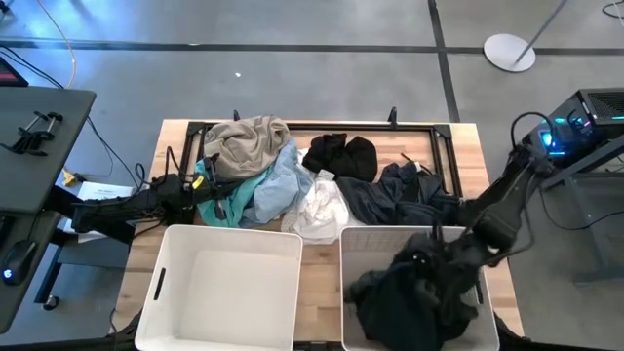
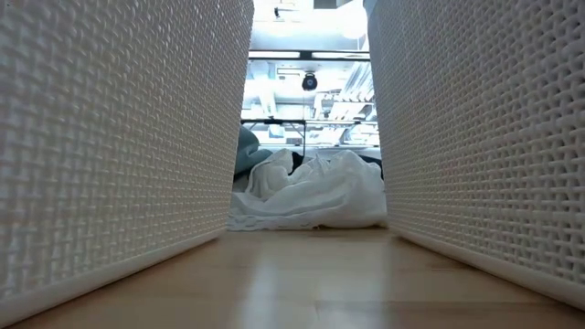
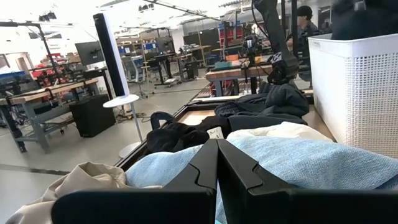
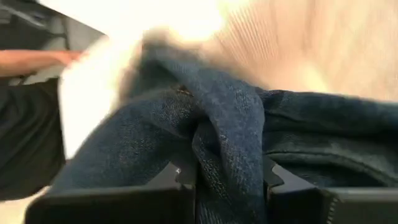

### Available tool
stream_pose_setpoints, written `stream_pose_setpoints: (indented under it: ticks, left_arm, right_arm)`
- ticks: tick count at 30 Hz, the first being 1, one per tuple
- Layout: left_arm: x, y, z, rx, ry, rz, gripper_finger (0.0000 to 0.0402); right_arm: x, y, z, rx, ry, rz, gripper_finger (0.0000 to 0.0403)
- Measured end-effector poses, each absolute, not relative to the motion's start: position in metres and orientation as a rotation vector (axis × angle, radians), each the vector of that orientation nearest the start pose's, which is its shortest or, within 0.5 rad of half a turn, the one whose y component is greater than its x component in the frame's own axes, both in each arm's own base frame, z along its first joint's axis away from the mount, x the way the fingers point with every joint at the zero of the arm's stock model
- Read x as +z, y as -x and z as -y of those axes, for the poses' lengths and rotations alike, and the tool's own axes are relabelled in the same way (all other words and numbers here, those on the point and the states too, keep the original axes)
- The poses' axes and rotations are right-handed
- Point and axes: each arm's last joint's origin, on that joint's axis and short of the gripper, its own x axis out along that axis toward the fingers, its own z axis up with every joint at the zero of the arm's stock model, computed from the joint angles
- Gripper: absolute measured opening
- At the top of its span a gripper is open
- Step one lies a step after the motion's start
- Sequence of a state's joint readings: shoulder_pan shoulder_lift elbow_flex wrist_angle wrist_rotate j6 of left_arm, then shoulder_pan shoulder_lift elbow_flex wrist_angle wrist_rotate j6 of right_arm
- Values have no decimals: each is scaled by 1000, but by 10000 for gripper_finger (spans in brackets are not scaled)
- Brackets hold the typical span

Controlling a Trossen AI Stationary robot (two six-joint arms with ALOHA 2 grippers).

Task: Sort clothes
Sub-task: Put the dark blue pants into the right white laundry bin

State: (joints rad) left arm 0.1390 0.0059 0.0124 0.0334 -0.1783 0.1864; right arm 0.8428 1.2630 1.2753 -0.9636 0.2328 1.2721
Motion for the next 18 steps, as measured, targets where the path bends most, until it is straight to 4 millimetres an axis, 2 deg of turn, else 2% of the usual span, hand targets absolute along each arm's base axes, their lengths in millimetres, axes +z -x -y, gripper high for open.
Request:
stream_pose_setpoints:
  ticks: [3,7,12,15,18]
  left_arm:
    - [170,-95,-18,320,-184,10,0]
    - [170,-95,-18,320,-184,10,0]
    - [170,-95,-18,320,-184,10,0]
    - [170,-95,-18,320,-184,10,0]
    - [170,-95,-19,320,-184,10,0]
  right_arm:
    - [317,-165,-173,-130,-793,-1124,56]
    - [306,-168,-167,-207,-828,-1132,67]
    - [293,-175,-156,-301,-815,-1104,118]
    - [284,-178,-146,-365,-834,-1159,152]
    - [282,-179,-136,-468,-888,-1200,168]
